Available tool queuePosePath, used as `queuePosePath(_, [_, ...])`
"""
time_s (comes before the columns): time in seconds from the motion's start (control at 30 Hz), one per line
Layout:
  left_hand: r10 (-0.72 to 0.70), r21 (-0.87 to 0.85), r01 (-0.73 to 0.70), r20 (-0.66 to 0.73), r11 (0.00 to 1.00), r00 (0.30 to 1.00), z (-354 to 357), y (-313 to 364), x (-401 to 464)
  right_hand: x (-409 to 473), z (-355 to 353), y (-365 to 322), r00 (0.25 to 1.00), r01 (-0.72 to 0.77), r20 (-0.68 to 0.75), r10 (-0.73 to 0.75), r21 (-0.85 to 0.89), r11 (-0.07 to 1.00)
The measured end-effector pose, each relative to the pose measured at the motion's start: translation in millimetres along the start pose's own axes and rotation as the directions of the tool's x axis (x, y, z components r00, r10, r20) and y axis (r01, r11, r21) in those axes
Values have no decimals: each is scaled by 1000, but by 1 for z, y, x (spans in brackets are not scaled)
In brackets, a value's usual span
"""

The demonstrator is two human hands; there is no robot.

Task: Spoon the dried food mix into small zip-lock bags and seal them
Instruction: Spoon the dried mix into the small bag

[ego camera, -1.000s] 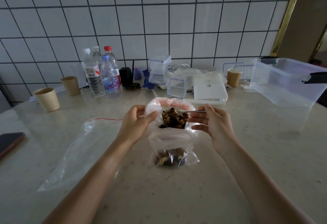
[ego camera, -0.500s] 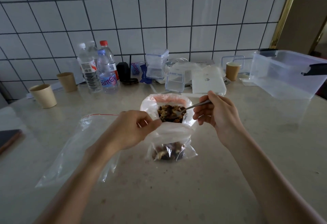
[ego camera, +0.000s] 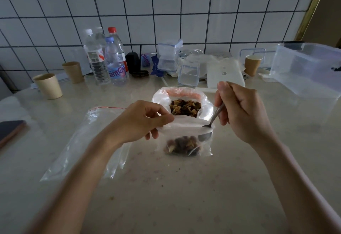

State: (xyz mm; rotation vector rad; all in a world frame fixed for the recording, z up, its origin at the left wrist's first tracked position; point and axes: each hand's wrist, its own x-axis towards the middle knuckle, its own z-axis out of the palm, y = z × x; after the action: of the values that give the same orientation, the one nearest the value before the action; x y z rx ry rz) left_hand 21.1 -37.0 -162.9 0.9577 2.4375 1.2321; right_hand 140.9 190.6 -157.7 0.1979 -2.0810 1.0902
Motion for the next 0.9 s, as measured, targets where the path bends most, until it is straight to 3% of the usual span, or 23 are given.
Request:
queuePosePath(0.17, [26, 100, -23, -22, 995, 999, 3, -5, 1, 1, 2, 2, 997, -1, -76, 5, 46, 999])
queuePosePath(0.33, [29, 179, -18, -61, 984, 998, 14, -10, 4, 5, 8, 12, 943, -220, -188, 274, 264, 939])
queuePosePath(0.47, [92, 189, -63, -151, 980, 984, 17, -7, 3, 7, 8, 22, 840, -390, -184, 510, 449, 804])
queuePosePath(0.57, [146, 184, -94, -298, 978, 943, 14, -11, 5, 8, 5, 26, 738, -512, -91, 669, 570, 643])
queuePosePath(0.67, [130, 216, -17, -520, 976, 844, 12, -23, 14, 9, 8, 28, 695, -585, -40, 718, 548, 598])
queuePosePath(0.73, [44, 212, 94, -569, 973, 821, 13, -31, 21, 9, 10, 29, 697, -609, -31, 717, 503, 614])
queuePosePath(0.83, [-105, 182, 212, -471, 960, 876, 18, -39, 32, 7, 15, 29, 698, -655, 27, 716, 429, 622])
queuePosePath(0.9, [-136, 154, 210, -389, 966, 911, 22, -41, 40, 6, 16, 29, 688, -690, 96, 719, 392, 608])
